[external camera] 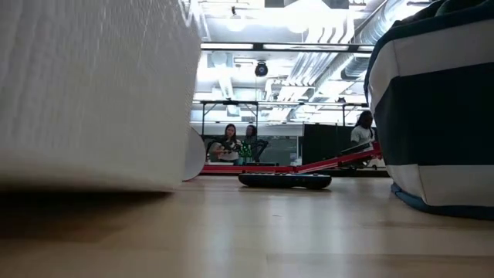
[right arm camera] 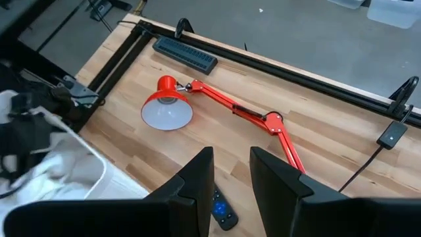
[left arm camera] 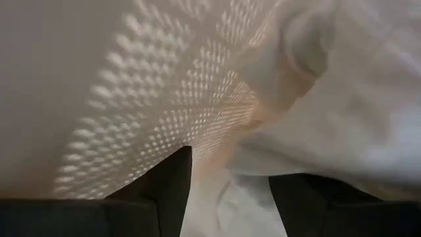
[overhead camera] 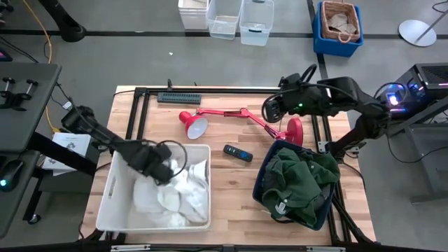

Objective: Sort clothes
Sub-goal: Put the white underwear into the white bin, then return to Home Position

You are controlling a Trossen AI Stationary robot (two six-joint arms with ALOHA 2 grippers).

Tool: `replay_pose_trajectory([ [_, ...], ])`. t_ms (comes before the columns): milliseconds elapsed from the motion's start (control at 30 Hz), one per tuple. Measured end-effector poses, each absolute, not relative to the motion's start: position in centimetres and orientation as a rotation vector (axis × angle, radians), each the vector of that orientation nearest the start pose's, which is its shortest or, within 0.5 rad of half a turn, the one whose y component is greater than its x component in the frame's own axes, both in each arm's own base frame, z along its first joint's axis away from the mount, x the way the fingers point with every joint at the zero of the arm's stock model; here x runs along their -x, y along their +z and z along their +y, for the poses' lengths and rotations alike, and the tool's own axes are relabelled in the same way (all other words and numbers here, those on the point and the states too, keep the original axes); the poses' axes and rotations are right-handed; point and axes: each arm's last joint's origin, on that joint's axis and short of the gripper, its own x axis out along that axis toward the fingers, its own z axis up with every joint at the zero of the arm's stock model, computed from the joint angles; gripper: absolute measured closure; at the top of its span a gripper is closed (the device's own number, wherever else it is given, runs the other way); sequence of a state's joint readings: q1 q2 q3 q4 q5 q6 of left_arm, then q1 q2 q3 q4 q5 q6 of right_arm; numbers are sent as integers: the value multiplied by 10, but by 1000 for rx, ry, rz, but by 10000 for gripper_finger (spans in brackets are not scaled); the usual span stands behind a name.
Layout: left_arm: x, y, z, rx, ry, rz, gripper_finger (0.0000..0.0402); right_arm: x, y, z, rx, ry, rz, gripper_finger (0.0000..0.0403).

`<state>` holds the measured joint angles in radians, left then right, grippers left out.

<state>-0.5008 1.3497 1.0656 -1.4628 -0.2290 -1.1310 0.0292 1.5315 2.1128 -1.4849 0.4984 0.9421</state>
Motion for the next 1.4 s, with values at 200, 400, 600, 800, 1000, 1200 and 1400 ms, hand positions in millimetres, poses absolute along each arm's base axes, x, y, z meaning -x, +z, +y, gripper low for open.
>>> replay_pose_trajectory([
  [200, -195, 244, -48, 101, 702, 1409, 215, -249, 473, -6, -612, -805, 623, 308],
  [400, -206, 261, -28, 128, 658, 1394, 215, -248, 473, -6, -596, -764, 656, 308],
  [600, -203, 330, -19, 172, 612, 1153, 216, -243, 476, 0, -555, -717, 673, 308],
  [800, -188, 382, -15, 160, 493, 824, 216, -239, 476, 5, -540, -705, 690, 308],
  [1000, -156, 405, -16, 265, 383, 467, 216, -239, 475, 7, -569, -714, 685, 308],
  [1200, -123, 378, -25, 413, 178, 71, 216, -238, 475, 7, -590, -729, 683, 308],
  [1400, -90, 338, -13, 438, 252, -175, 216, -238, 475, 6, -636, -764, 650, 308],
])
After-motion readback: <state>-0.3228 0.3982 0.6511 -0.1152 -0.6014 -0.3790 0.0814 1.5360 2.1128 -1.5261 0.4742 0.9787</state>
